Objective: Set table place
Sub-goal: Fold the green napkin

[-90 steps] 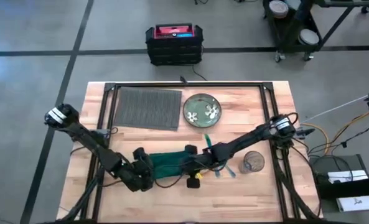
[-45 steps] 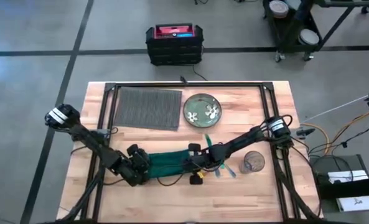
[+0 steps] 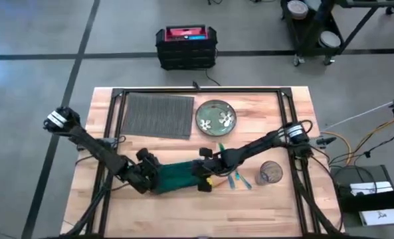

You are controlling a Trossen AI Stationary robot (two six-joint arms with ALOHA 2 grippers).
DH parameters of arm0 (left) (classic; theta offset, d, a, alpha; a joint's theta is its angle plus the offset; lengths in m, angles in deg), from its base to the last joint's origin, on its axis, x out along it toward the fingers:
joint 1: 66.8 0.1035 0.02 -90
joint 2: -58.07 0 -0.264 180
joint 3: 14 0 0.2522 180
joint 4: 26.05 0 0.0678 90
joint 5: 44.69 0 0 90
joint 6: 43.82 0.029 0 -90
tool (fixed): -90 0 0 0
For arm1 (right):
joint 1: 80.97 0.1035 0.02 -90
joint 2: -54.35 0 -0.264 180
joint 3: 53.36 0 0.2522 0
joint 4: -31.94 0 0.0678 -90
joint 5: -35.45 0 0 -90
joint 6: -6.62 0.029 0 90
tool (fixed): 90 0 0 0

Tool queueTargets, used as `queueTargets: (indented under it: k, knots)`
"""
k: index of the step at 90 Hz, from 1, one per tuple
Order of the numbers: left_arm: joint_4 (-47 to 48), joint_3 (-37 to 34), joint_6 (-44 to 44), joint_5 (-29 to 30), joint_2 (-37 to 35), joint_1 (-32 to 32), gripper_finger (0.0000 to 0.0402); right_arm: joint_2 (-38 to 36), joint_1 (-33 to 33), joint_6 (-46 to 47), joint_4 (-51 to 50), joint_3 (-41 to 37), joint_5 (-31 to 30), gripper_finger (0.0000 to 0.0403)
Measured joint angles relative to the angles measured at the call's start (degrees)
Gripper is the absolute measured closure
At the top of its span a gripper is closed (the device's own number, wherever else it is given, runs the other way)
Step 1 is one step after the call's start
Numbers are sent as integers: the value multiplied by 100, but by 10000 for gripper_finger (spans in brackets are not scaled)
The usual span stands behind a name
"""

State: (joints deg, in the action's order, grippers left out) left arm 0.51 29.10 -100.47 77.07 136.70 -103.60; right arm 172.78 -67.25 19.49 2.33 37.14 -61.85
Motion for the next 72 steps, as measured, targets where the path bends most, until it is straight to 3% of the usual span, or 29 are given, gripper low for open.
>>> queueTargets:
  k: [8,18,39,49,62,66,72]
  knots:
    - [-575,-157,-212,-410,215,-66,326,67,-21,-304,61,14,13,401]
    - [-1045,-145,-742,-490,529,-277,326,112,-152,-1018,222,21,-16,401]
    - [-964,517,-1715,-326,1197,-944,326,147,-535,-3234,1321,3,-26,401]
    - [222,1170,-1854,-567,1268,-1059,326,99,-700,-3975,1333,121,-227,401]
    - [2503,2286,-1934,-618,1228,-1066,326,-329,-720,-3684,281,470,-553,401]
    - [2875,2563,-1829,-404,1220,-1066,326,-450,-701,-3300,-151,561,-327,401]
    - [3092,2808,-1516,49,1220,-1065,326,-551,-690,-2629,-327,574,630,401]
